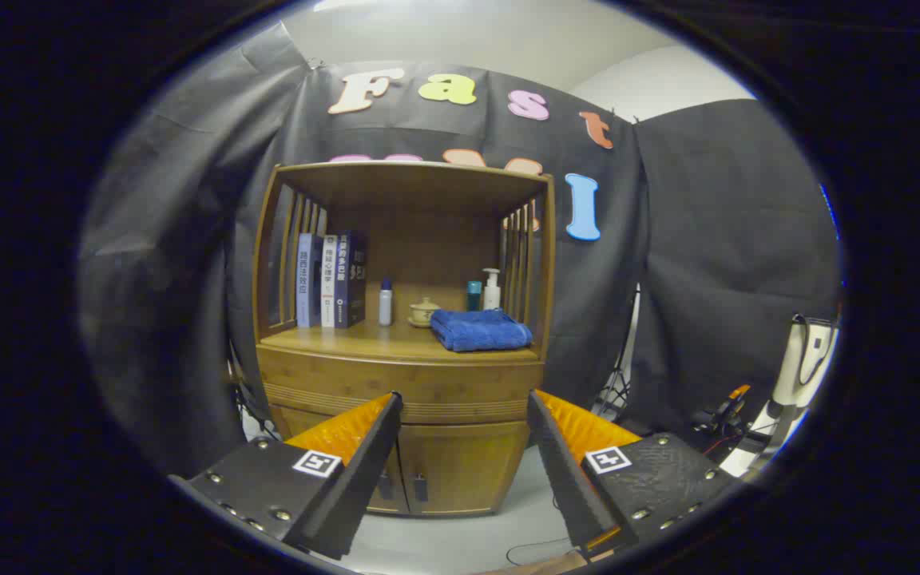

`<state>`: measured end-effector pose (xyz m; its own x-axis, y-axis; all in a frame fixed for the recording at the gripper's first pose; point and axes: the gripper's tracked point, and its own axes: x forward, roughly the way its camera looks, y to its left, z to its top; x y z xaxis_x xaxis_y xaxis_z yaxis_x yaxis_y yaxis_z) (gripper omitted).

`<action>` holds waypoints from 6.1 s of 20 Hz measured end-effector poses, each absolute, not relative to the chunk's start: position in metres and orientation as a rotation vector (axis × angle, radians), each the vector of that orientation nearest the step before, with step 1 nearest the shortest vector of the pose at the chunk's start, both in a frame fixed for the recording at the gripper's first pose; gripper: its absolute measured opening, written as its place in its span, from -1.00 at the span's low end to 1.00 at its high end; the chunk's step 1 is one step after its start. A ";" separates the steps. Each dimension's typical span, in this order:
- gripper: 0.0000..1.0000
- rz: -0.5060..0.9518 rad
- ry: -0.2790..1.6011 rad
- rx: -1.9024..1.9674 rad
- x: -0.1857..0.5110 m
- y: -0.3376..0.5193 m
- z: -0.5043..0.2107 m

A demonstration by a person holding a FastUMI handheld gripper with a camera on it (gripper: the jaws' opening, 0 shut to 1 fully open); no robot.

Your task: Pull open the drawer, take out the items inside it, and place them on the countertop above the cabinet.

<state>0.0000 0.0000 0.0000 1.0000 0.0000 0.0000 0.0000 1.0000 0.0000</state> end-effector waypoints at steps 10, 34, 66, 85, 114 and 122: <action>0.91 0.009 -0.002 0.000 0.001 0.004 0.005; 0.91 0.065 0.050 0.058 0.041 0.029 -0.020; 0.34 0.151 0.348 0.098 0.248 0.145 -0.165; -0.47 0.135 0.351 0.059 0.250 0.140 -0.165; -0.47 0.007 0.415 0.080 0.074 0.100 -0.174; -0.38 0.012 0.423 0.096 0.075 0.100 -0.177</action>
